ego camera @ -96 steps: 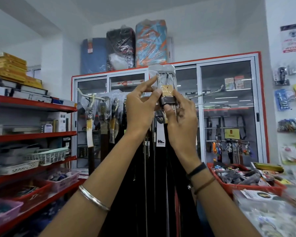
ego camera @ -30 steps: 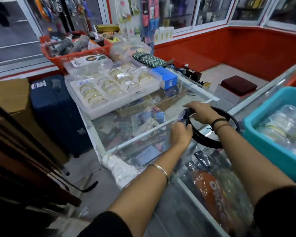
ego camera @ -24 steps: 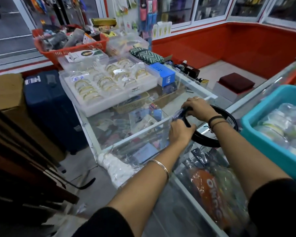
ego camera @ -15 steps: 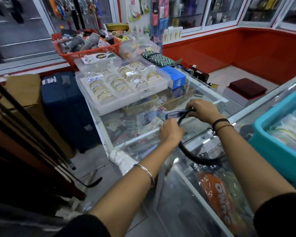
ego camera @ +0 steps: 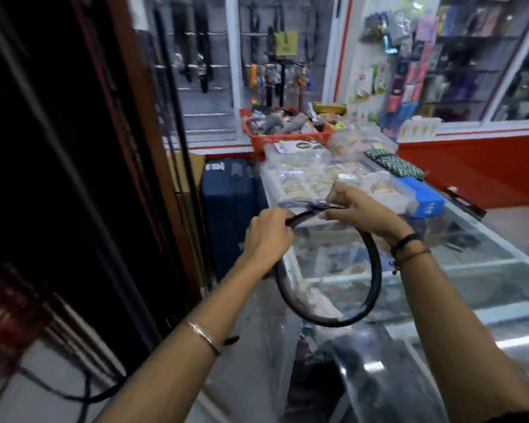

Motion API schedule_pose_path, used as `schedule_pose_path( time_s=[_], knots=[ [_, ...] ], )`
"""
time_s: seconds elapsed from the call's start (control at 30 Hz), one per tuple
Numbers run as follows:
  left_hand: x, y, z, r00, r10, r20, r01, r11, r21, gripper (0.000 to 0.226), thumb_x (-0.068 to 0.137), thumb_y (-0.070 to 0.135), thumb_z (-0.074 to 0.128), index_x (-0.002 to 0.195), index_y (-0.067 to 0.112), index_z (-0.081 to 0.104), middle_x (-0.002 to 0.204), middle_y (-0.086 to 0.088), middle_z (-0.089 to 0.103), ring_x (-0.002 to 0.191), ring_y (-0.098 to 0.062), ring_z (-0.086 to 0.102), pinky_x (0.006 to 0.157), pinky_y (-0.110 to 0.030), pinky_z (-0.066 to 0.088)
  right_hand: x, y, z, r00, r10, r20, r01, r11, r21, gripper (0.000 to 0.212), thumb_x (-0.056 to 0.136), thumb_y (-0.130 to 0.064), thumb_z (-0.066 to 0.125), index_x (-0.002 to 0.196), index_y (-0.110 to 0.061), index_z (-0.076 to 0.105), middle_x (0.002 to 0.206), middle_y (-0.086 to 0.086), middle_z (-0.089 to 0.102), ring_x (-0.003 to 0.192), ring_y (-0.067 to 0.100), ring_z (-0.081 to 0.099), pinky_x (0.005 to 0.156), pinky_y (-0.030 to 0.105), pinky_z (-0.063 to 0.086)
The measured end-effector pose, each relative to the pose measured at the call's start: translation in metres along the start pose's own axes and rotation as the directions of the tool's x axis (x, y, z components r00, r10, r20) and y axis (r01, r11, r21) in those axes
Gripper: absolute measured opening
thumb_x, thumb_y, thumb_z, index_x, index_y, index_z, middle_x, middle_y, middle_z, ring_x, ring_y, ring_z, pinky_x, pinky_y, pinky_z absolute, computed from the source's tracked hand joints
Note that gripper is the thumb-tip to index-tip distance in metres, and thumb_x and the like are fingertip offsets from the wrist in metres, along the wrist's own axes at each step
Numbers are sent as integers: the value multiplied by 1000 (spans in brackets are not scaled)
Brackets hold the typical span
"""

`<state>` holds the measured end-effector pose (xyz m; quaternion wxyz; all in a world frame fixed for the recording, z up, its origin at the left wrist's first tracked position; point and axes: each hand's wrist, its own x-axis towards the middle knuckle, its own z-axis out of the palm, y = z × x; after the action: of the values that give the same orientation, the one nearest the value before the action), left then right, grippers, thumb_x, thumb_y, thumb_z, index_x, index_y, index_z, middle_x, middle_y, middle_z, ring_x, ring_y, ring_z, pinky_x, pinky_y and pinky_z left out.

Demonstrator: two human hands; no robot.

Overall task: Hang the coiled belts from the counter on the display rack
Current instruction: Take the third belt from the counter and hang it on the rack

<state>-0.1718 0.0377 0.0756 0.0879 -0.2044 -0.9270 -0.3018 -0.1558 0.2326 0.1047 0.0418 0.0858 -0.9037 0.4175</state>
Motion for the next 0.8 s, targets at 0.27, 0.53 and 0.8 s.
schedule_pose_path(
  time_s=[0.27, 0.53, 0.8],
  knots=[
    [-38, -58, -124, 915, 55, -400, -87, 994, -63, 34, 87, 14, 51, 117, 20, 66, 123, 0, 66, 110, -25, 63, 92, -43, 52, 15, -133, 80, 901, -304, -309, 369, 912, 181, 25, 80, -15, 71, 85, -7, 48, 74, -5, 49, 67, -3, 48, 65, 14, 38],
    [-73, -30, -234, 803, -120, -584, -312, 750, -583, 23, 80, 32, 67, 92, 13, 69, 90, -6, 74, 84, -14, 71, 79, -30, 57, 4, -243, 146, 584, -441, -682, 504, 855, -121, 27, 77, -30, 73, 88, -23, 49, 91, -4, 59, 89, 21, 58, 79, 37, 44],
    [-76, -24, -315, 684, -52, -728, -477, 722, -500, 23, 88, 4, 63, 86, 27, 69, 85, 2, 74, 83, -11, 70, 85, -37, 58, 21, -321, 149, 528, -502, -685, 757, 643, 112, 27, 83, -23, 69, 96, -31, 46, 94, -22, 52, 86, -6, 55, 74, 7, 44]
  ],
)
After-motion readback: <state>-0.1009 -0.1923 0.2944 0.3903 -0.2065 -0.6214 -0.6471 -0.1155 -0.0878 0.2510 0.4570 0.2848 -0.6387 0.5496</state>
